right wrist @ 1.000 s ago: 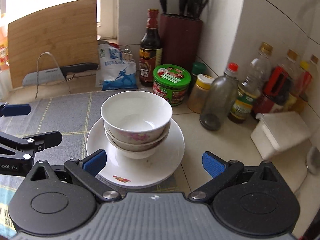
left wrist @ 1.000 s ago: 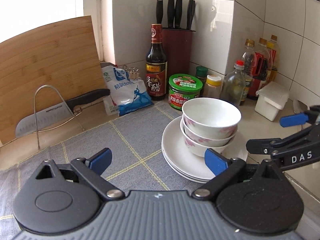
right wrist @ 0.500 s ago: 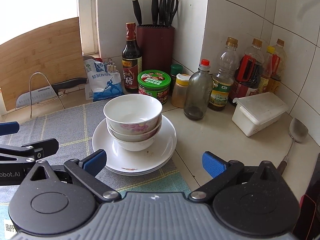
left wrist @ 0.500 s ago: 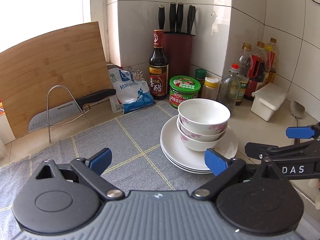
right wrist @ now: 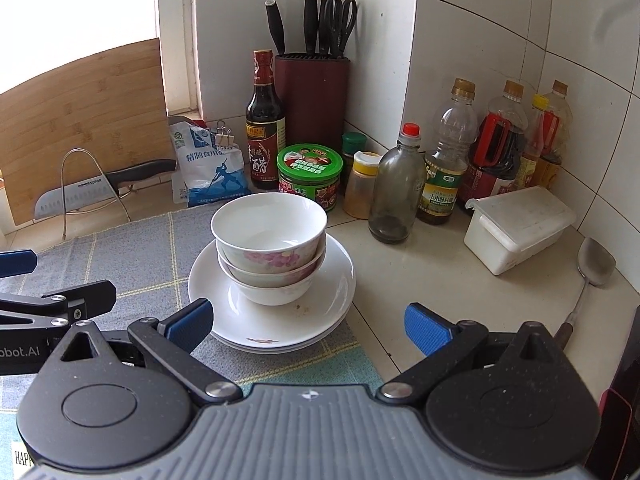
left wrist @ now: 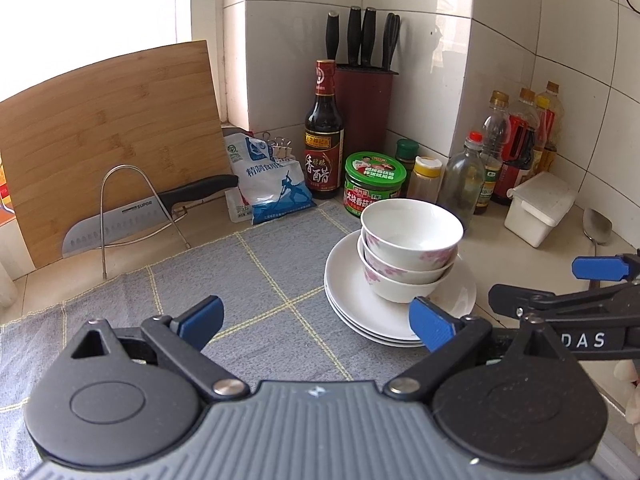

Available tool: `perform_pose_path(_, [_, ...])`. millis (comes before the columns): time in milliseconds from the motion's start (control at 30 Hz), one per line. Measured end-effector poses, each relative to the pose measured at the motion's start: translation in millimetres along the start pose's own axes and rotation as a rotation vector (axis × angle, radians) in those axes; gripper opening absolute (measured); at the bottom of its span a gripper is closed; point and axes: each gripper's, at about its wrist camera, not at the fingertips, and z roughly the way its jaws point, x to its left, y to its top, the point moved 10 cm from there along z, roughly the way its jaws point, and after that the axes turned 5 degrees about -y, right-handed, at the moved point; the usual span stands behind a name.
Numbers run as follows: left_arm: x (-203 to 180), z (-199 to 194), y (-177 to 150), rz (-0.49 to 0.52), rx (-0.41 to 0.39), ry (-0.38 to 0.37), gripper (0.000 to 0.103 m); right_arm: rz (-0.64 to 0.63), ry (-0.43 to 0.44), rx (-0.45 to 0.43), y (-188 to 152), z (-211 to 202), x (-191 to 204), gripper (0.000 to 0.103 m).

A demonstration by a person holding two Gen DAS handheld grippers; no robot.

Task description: Organize plates and bowls

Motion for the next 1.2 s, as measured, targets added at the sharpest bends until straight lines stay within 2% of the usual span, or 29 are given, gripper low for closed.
perform_pose_path(1200, [-4.2,1.7,1.8,-0.015,0.008,-0.004,0.099,-0.005,-0.015,-0.009,4.2,-3.4,-4.9,0.103])
